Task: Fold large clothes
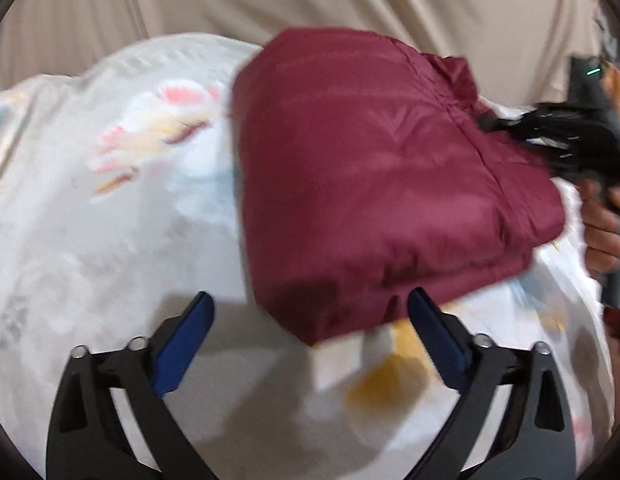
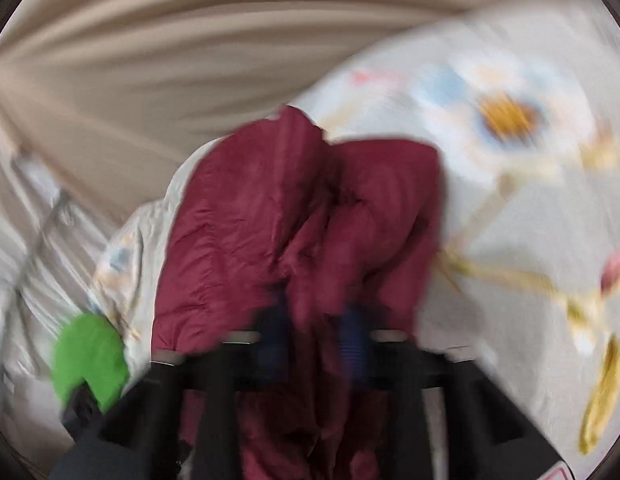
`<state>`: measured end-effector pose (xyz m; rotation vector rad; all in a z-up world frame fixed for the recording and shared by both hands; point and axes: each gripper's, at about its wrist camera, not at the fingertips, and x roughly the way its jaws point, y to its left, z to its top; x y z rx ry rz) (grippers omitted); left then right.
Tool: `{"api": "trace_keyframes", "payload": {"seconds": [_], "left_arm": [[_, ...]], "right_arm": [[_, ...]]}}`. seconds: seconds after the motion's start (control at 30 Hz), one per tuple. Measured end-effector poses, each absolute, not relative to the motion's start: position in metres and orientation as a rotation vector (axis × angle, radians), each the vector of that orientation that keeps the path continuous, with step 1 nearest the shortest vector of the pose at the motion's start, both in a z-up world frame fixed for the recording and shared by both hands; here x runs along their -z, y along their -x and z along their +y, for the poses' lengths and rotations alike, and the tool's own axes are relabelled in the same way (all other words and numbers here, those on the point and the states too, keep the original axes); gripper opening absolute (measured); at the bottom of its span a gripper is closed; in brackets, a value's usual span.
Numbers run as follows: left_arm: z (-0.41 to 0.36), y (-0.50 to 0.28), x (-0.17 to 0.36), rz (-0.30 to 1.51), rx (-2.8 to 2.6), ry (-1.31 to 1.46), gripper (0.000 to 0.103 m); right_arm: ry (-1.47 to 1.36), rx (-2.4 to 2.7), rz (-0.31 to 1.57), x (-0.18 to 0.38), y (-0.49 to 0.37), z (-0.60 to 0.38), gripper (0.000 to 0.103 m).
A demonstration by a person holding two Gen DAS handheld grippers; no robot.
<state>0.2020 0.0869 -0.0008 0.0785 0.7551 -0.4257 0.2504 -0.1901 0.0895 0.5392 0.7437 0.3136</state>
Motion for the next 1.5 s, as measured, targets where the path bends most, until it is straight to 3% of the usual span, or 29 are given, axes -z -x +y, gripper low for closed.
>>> {"api": "trace_keyframes", "payload": {"seconds": [0.13, 0.27, 0.37, 0.5, 0.6, 0.67, 0.7, 0.77, 0.97, 1.17, 1.23, 1.3, 1.33, 1.5], "left_arm": [[0.089, -0.211, -0.006, 0.721, 0.353, -0.106, 0.083], [0.088, -0.224, 0.017, 0.784, 0.296, -0.155, 0.078], [0.098, -0.229, 0.016, 0.822, 0.325, -0.076, 0.079], [0.112, -0.209, -0.002, 0.845, 0.440, -0.001, 0.078], [0.132, -0.180, -0.033, 0.770, 0.487, 0.036, 0.091], [0.133, -0.174, -0.050, 0.714, 0.479, 0.050, 0.092], [0.132, -0.174, -0.058, 0.692, 0.476, 0.062, 0.092], [0.117, -0.183, -0.064, 0.671, 0.455, 0.073, 0.092], [0.074, -0.215, -0.012, 0.770, 0.338, -0.046, 0.093], [0.075, -0.213, 0.002, 0.814, 0.319, 0.000, 0.093], [0.075, -0.214, -0.001, 0.810, 0.320, -0.004, 0.093], [0.074, -0.214, -0.003, 0.810, 0.322, -0.013, 0.093], [0.073, -0.214, -0.003, 0.809, 0.322, -0.014, 0.093], [0.073, -0.216, -0.004, 0.804, 0.318, -0.010, 0.094]], "right_arm": [[-0.549, -0.480, 0.557, -0.123, -0.232, -0.183, 0.006], [-0.418, -0.201, 0.808, -0.041, -0.273, -0.196, 0.007], [-0.530, -0.220, 0.823, -0.017, -0.274, -0.214, 0.006], [-0.456, -0.167, 0.827, -0.038, -0.256, -0.214, 0.009], [-0.396, -0.140, 0.768, -0.063, -0.225, -0.210, 0.013], [-0.366, -0.171, 0.712, -0.081, -0.207, -0.201, 0.013], [-0.353, -0.192, 0.702, -0.086, -0.203, -0.195, 0.013], [-0.269, -0.231, 0.750, -0.084, -0.197, -0.185, 0.001], [-0.119, -0.130, 0.924, -0.017, -0.195, -0.160, 0.000], [-0.327, -0.148, 0.862, -0.043, -0.197, -0.192, 0.000], [-0.392, -0.144, 0.819, -0.056, -0.207, -0.210, 0.007], [-0.414, -0.124, 0.817, -0.059, -0.223, -0.221, 0.035], [-0.413, -0.110, 0.832, -0.057, -0.233, -0.223, 0.059], [-0.504, -0.143, 0.914, -0.027, -0.271, -0.225, 0.068]]}}
